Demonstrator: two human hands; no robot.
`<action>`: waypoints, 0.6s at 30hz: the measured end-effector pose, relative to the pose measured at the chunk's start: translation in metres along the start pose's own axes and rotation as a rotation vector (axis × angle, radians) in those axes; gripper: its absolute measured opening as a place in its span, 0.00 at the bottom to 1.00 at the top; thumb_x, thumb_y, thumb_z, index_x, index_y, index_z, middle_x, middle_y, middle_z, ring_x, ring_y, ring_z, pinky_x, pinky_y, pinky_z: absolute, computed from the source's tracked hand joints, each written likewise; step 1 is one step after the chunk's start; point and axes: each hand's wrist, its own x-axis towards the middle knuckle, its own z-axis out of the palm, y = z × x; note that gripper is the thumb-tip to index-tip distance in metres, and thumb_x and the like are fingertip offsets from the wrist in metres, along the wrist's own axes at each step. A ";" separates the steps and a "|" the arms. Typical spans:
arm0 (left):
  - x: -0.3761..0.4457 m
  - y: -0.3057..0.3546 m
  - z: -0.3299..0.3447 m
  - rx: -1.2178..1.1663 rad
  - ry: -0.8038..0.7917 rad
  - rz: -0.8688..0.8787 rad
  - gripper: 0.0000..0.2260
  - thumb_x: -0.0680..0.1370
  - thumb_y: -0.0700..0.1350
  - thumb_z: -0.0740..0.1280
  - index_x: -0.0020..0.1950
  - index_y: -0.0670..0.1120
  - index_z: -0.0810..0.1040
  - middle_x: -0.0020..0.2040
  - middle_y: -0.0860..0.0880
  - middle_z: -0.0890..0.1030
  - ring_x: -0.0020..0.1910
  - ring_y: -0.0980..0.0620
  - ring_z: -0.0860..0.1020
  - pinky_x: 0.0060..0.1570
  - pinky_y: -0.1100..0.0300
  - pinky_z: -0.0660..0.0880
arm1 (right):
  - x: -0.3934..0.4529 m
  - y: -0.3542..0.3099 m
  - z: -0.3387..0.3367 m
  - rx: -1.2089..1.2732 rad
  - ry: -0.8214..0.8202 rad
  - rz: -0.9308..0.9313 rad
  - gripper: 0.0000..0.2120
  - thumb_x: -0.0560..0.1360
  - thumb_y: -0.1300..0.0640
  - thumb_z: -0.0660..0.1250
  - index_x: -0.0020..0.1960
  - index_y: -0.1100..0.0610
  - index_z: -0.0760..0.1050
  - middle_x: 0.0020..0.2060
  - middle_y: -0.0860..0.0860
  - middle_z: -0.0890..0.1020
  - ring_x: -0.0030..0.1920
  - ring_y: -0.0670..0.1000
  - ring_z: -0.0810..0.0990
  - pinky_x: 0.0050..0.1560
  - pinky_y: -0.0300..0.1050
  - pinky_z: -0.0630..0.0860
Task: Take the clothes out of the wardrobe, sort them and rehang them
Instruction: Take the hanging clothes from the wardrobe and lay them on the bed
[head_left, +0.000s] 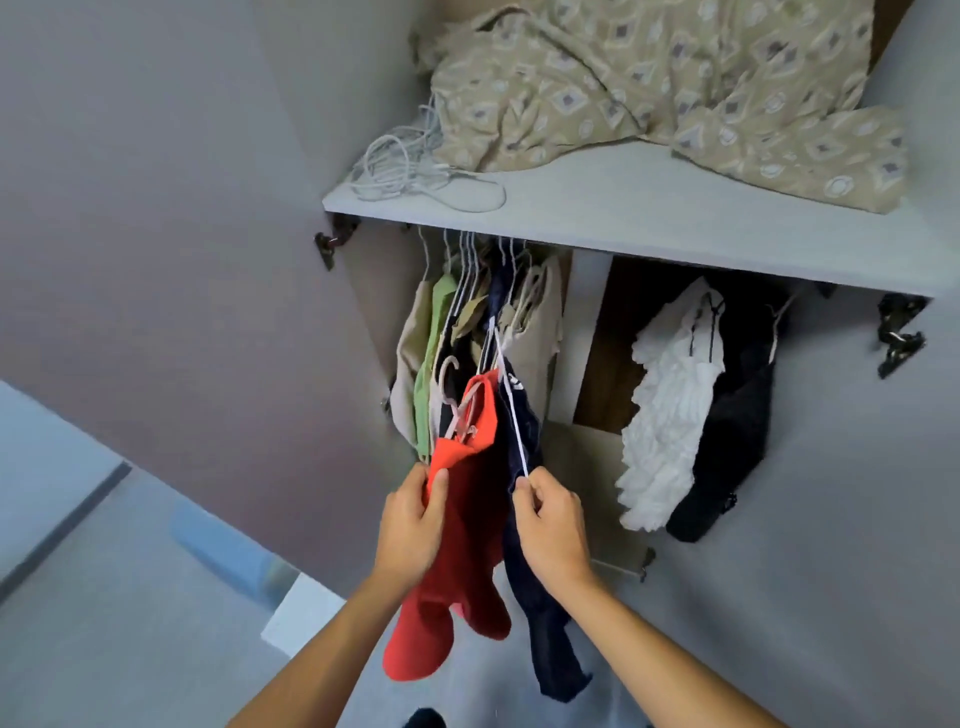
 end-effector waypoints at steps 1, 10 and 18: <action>-0.008 -0.006 -0.009 -0.001 0.003 0.007 0.19 0.86 0.54 0.62 0.38 0.50 0.63 0.30 0.55 0.67 0.31 0.54 0.64 0.35 0.51 0.65 | -0.009 -0.004 0.008 0.003 -0.017 -0.005 0.17 0.84 0.54 0.61 0.37 0.52 0.65 0.27 0.49 0.69 0.28 0.47 0.68 0.32 0.55 0.66; -0.076 -0.058 -0.089 -0.068 0.019 -0.059 0.18 0.86 0.54 0.62 0.39 0.48 0.67 0.31 0.56 0.69 0.32 0.56 0.67 0.36 0.56 0.67 | -0.100 -0.044 0.081 0.029 -0.146 -0.017 0.12 0.85 0.53 0.60 0.44 0.53 0.68 0.30 0.46 0.70 0.31 0.48 0.70 0.34 0.45 0.66; -0.140 -0.120 -0.152 -0.126 0.086 -0.174 0.18 0.86 0.53 0.62 0.40 0.46 0.68 0.32 0.58 0.69 0.33 0.58 0.68 0.35 0.64 0.67 | -0.160 -0.056 0.142 -0.005 -0.321 -0.026 0.16 0.86 0.53 0.61 0.40 0.46 0.63 0.29 0.43 0.69 0.30 0.45 0.67 0.32 0.40 0.63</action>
